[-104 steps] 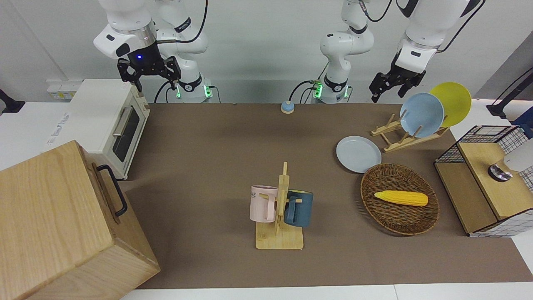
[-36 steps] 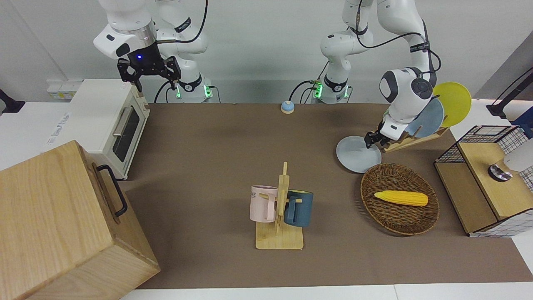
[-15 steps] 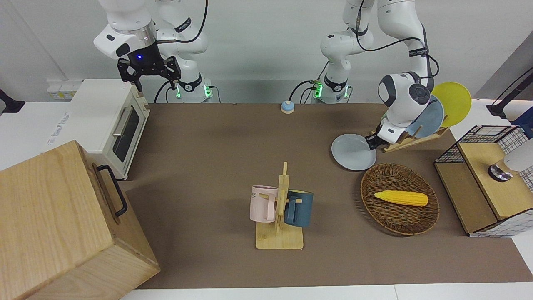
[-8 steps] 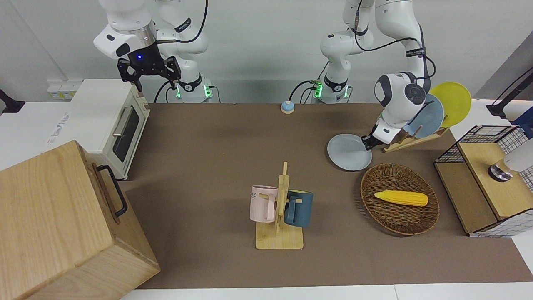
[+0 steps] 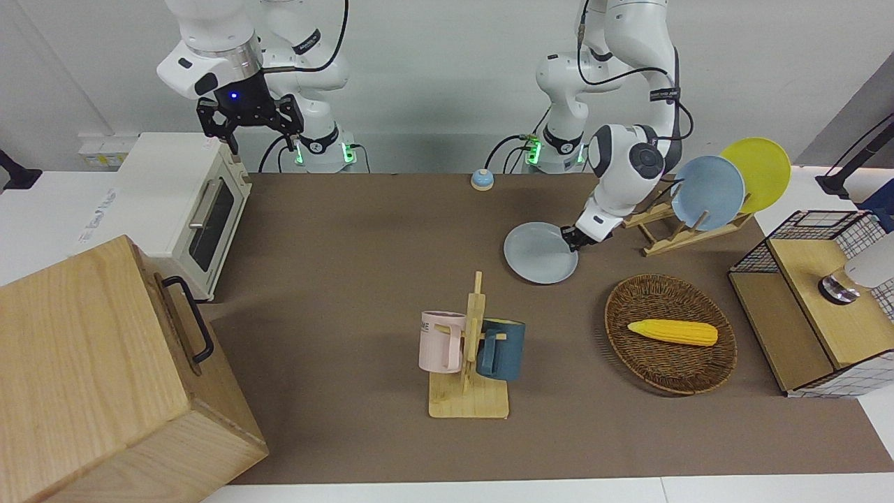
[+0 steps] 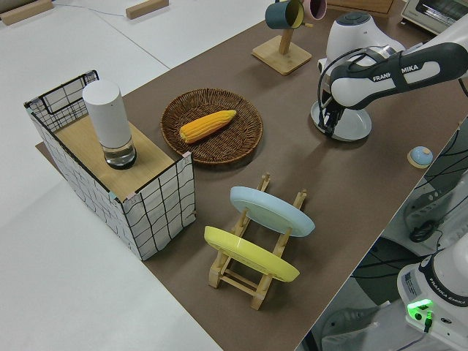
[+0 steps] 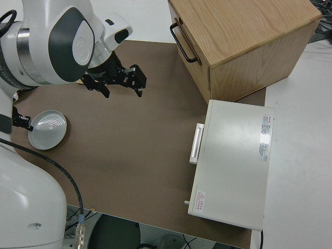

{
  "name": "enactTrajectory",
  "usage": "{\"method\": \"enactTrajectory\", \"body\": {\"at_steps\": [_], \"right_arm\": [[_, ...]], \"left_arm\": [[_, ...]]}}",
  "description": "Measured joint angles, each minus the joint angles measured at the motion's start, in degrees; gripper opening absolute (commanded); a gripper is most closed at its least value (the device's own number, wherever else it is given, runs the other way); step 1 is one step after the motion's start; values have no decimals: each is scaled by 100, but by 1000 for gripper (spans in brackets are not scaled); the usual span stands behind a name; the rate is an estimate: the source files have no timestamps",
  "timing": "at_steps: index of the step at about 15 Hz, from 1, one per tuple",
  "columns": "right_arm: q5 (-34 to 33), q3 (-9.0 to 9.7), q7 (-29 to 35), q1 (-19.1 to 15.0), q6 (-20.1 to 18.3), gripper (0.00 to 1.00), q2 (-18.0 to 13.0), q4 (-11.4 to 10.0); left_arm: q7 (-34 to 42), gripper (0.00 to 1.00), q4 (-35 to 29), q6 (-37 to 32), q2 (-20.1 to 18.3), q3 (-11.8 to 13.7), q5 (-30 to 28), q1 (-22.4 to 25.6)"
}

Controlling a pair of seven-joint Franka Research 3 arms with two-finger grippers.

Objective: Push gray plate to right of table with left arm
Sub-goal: 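Push the gray plate with the left gripper across the table toward the toaster oven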

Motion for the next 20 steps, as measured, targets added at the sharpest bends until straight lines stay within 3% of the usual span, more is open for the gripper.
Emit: {"method": "enactTrajectory", "body": {"at_steps": [9,14,20], "right_arm": [[0,0,0,0,0,996,0,0],[0,0,0,0,0,996,0,0],[0,0,0,0,0,996,0,0]], "left_arm": [[-1524,0,13,495,-1,-60,-500,-1213],[-2204,0,11,999,70,-349,-513,-1321],[-2860,0,260,1639,562,-715,-516,-1393]]}}
